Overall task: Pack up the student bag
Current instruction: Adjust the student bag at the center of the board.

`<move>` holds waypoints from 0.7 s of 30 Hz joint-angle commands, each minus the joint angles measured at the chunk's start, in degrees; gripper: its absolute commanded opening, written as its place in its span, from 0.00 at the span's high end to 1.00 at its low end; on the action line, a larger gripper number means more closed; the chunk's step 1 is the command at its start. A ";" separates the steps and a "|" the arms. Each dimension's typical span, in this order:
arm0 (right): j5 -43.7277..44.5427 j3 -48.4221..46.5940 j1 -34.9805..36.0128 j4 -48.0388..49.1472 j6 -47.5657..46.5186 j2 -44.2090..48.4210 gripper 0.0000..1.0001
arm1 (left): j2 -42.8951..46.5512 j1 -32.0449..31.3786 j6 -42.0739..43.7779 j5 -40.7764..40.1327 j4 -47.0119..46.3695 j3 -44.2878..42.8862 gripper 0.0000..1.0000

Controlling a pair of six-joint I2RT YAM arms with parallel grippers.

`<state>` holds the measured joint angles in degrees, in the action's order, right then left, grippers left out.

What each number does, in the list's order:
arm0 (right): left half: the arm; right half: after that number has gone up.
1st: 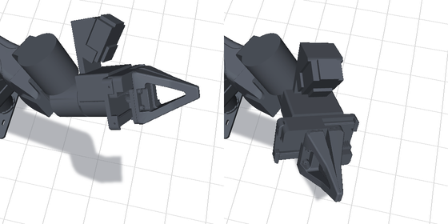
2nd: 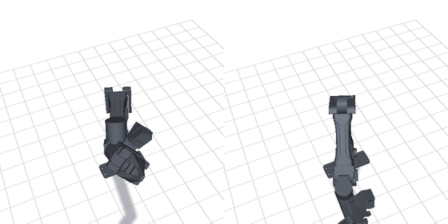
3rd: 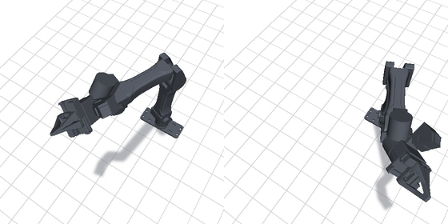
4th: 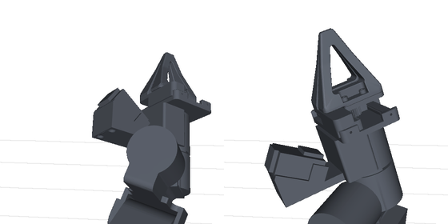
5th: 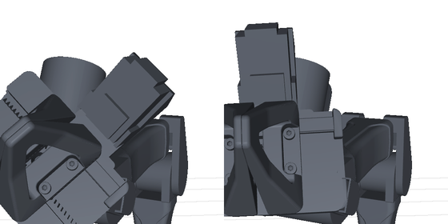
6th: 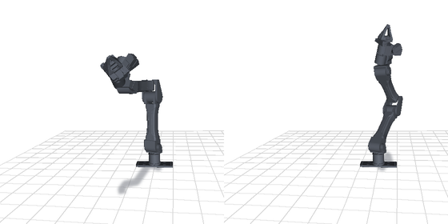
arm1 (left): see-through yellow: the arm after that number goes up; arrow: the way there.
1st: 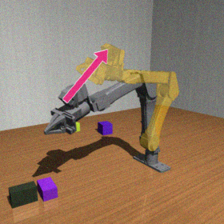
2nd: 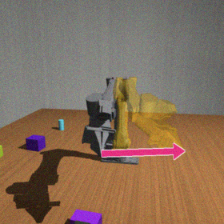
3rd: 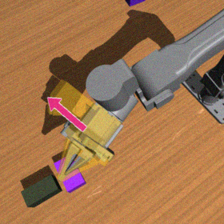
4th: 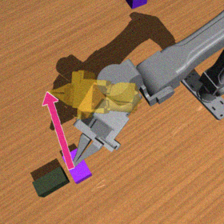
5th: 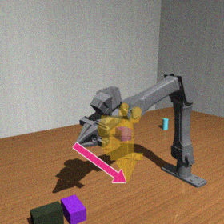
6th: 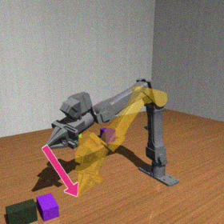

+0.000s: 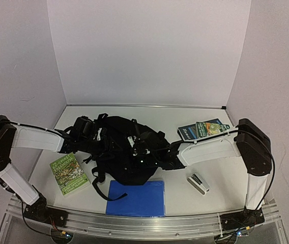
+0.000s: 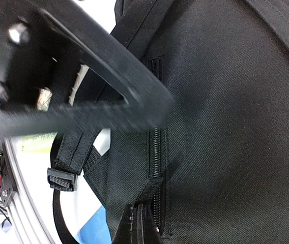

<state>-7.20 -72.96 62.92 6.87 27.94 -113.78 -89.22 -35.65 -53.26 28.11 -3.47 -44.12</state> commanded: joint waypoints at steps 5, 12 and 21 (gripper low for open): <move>1.09 0.40 0.00 3.76 0.18 2.48 1.00 | -4.66 -2.98 -6.59 3.64 -7.84 -1.07 0.52; 1.59 0.56 -0.04 3.76 0.44 2.08 1.00 | -5.33 -4.61 -9.32 2.48 -9.25 -0.31 0.65; 2.67 0.68 0.01 3.76 0.74 1.72 1.00 | -6.57 -6.00 -11.64 1.52 -9.33 -0.57 0.98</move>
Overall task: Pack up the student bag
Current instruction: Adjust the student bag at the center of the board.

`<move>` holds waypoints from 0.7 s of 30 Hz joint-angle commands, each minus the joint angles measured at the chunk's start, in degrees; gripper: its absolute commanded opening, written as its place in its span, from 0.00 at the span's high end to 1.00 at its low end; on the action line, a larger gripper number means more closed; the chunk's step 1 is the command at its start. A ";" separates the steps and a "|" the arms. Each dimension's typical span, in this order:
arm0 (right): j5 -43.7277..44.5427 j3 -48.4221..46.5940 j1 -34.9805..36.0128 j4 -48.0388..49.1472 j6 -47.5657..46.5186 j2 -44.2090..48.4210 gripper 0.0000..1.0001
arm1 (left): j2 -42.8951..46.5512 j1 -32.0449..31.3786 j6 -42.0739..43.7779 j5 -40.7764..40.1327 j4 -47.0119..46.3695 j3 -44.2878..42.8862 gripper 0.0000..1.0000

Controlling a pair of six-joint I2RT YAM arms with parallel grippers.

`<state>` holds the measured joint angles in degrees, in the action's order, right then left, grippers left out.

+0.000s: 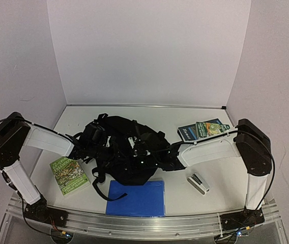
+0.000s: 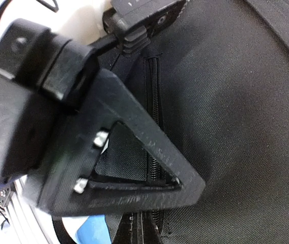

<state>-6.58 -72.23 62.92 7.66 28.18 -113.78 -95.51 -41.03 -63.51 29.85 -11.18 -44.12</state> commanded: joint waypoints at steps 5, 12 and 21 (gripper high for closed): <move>3.84 0.51 -0.02 2.90 1.46 2.04 1.00 | 1.19 -0.81 -1.57 -2.26 0.91 -0.46 1.00; 5.08 1.58 -0.05 1.29 3.68 5.16 0.56 | 3.21 -0.81 -1.75 -6.00 1.77 0.91 1.00; 14.25 7.41 -1.10 -6.80 15.56 11.48 0.28 | 4.17 -0.81 -2.12 -7.65 0.72 1.85 1.00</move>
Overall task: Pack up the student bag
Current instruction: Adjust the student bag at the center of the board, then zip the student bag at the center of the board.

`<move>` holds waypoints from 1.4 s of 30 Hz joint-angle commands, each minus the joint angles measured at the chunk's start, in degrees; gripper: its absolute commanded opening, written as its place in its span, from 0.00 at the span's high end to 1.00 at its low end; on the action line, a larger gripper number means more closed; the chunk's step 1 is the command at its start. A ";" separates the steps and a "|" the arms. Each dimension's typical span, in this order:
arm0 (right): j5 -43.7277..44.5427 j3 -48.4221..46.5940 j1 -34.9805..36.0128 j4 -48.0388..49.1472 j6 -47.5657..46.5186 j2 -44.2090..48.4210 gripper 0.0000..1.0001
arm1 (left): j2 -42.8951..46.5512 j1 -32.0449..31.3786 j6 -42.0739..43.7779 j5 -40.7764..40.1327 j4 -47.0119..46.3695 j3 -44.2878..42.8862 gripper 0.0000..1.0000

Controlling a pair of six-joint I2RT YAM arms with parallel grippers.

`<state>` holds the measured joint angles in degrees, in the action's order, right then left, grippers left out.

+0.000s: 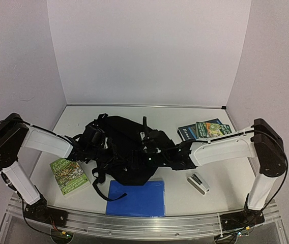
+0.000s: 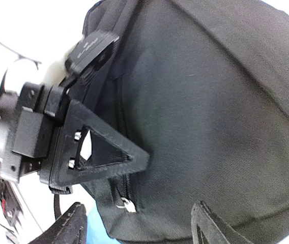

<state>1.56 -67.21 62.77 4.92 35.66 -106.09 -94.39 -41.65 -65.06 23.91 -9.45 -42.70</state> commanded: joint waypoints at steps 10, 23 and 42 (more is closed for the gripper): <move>9.26 10.37 -1.64 -6.71 26.38 4.84 0.27 | 3.34 -0.19 -0.26 -2.02 -0.83 0.34 1.00; 9.35 8.47 -1.71 -6.87 26.38 0.79 0.56 | 3.74 -0.19 0.33 -2.38 0.05 -0.10 1.00; 12.00 10.67 -2.33 -6.93 27.79 1.58 1.00 | 9.04 6.03 12.17 -11.59 9.08 -2.67 1.00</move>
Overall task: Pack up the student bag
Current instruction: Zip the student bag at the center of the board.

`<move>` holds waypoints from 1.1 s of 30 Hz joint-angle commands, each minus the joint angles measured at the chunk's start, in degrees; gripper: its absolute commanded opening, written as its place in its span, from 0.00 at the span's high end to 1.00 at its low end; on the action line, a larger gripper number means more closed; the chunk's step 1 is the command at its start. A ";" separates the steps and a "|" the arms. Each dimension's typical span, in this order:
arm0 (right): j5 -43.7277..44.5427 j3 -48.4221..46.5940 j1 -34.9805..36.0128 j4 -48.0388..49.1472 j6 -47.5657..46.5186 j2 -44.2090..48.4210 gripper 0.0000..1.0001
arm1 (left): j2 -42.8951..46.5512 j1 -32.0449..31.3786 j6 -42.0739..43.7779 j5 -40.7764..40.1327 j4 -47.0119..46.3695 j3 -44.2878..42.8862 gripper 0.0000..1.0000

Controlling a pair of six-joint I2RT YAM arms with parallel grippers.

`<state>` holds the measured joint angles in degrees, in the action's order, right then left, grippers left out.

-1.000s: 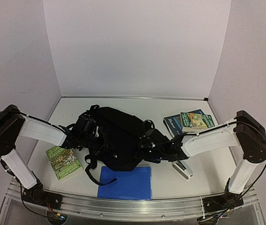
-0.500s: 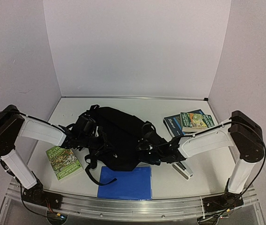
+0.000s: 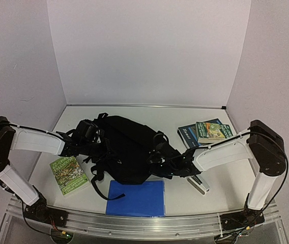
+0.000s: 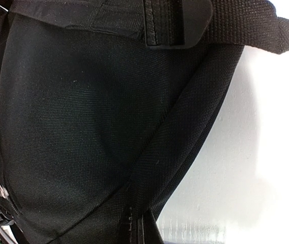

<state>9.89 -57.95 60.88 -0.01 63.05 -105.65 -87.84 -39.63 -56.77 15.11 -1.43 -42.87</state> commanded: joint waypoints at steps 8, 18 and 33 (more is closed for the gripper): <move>4.25 2.34 -0.56 -2.08 0.42 2.00 1.00 | 2.65 8.36 6.96 -1.28 -0.07 -1.77 1.00; 5.02 3.69 -0.52 -2.19 0.22 3.77 1.00 | -0.32 11.89 14.16 -5.91 1.84 -7.25 1.00; 7.60 7.31 -0.54 -2.80 0.59 8.65 1.00 | -3.69 16.33 11.93 -8.47 4.29 -10.20 1.00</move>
<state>12.14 -52.33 60.80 2.13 63.53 -100.08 -91.19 -25.61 -44.07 9.32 4.59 -50.68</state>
